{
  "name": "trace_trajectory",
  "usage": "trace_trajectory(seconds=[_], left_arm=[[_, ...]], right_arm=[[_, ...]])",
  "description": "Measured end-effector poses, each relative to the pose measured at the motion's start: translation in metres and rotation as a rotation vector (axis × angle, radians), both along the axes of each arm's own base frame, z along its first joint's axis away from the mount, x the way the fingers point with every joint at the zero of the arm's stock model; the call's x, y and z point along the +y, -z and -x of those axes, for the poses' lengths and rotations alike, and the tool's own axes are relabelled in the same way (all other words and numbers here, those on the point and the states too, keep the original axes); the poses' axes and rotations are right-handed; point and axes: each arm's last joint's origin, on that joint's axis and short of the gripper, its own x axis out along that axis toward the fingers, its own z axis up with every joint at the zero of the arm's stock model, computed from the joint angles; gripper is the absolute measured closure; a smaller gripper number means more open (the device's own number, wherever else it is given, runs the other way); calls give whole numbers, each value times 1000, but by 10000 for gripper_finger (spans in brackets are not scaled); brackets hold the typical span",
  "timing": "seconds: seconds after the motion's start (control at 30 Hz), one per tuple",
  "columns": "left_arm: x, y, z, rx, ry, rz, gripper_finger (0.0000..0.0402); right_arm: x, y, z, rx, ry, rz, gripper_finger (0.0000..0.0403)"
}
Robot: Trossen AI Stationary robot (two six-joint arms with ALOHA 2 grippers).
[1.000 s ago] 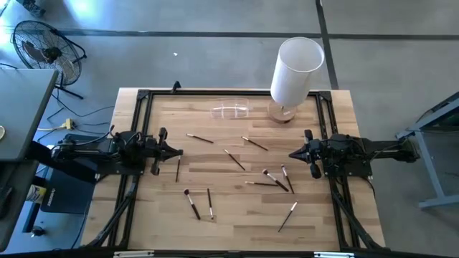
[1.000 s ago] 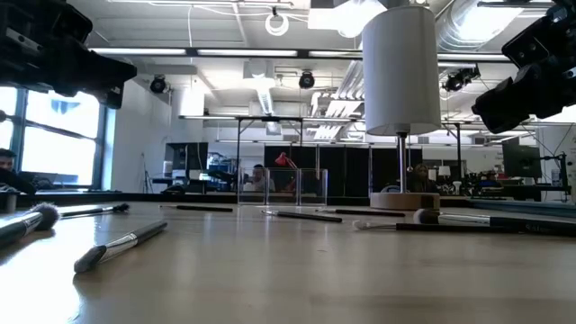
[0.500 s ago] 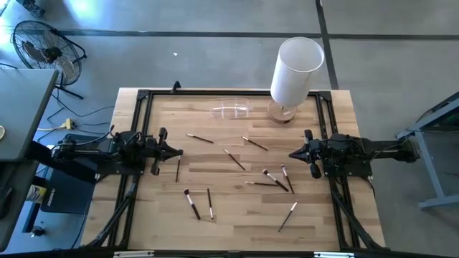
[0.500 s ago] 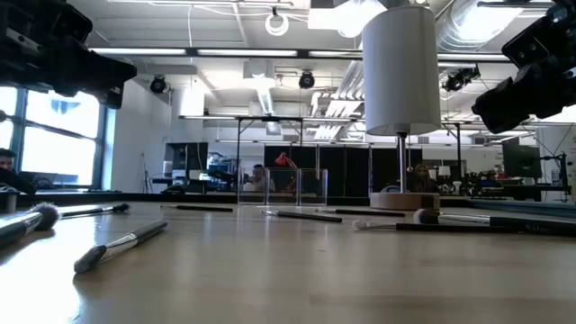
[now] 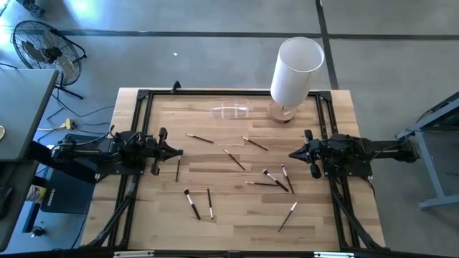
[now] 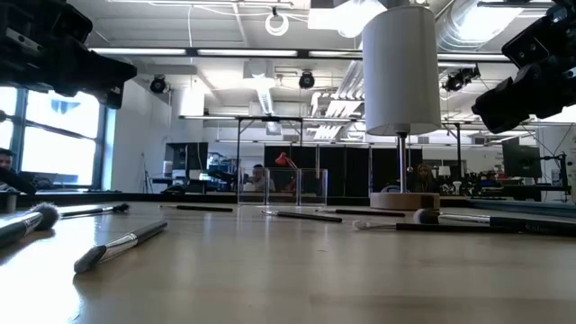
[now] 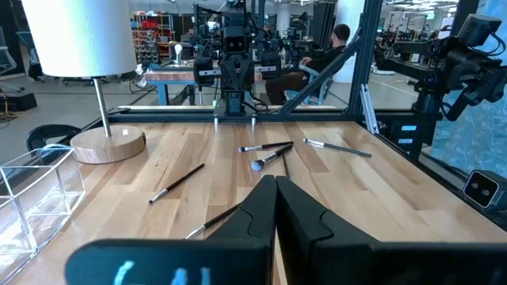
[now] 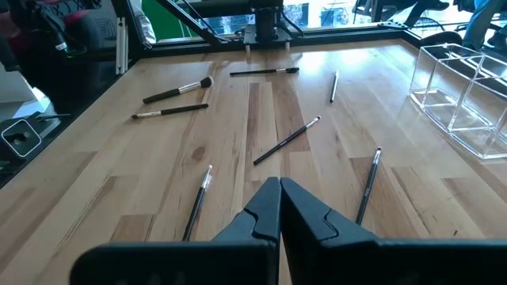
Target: Put items in baskets/containers
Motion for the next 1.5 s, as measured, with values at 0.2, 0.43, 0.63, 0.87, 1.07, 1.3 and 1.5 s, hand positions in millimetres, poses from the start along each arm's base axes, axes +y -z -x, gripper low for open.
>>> trace_trajectory(seconds=[0.2,0.43,0.63,0.87,1.07,1.3,1.5], left_arm=[[0,0,0,0,0,0,401],[0,0,0,0,0,0,401],[0,0,0,0,0,0,401],[-1,0,0,2,39,55,401],[-2,-1,0,11,77,142,401],[1,7,-6,95,-32,144,401],[5,3,-15,190,-183,147,401]], right_arm=[[0,0,0,0,0,0,402],[0,0,0,0,0,0,402],[0,0,0,0,0,0,402],[0,0,0,0,0,0,402],[0,0,0,0,0,0,402],[0,0,0,0,0,0,402],[0,0,0,0,0,0,402]])
